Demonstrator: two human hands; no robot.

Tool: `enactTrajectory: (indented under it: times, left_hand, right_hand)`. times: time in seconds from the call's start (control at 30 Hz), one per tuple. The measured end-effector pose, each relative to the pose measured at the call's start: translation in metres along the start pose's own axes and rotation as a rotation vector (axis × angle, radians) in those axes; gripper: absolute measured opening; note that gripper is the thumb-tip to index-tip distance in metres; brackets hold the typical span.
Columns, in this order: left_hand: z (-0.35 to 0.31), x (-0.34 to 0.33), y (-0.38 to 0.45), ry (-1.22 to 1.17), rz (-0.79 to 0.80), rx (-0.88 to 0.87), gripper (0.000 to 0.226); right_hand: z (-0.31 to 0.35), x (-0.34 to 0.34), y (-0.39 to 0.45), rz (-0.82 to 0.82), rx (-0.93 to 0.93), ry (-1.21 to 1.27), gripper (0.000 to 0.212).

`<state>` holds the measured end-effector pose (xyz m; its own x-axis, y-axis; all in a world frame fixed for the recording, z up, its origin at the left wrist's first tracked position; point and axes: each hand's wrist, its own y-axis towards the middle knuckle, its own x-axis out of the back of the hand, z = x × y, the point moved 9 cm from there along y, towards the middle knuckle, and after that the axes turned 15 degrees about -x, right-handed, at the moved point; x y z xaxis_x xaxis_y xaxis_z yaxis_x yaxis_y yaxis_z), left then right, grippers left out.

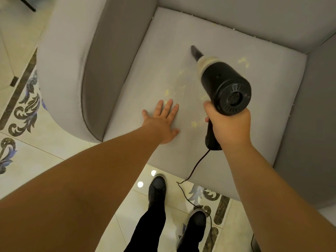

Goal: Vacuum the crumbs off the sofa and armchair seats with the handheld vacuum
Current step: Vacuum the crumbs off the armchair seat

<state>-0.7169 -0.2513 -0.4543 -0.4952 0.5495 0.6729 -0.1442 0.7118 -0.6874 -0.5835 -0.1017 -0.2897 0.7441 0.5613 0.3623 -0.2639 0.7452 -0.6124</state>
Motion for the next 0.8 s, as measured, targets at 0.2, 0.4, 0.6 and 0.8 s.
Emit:
enactTrajectory:
  times: [0.2, 0.4, 0.6, 0.8]
  left_hand:
    - [-0.002, 0.004, -0.009, -0.024, -0.092, -0.044, 0.091]
    - [-0.011, -0.005, -0.034, -0.040, -0.203, -0.027, 0.082]
    - [-0.026, -0.041, -0.050, -0.066, -0.168, 0.004, 0.080]
    - [-0.028, -0.055, -0.048, -0.062, -0.143, 0.008, 0.085]
  right_hand:
    - [-0.013, -0.007, -0.017, 0.132, 0.036, -0.160, 0.021]
    - [-0.021, 0.031, -0.026, 0.056, 0.006, -0.056, 0.017]
    - [-0.034, 0.029, -0.038, 0.097, 0.030, -0.124, 0.020]
    - [-0.050, 0.016, -0.046, 0.128, 0.039, -0.150, 0.020]
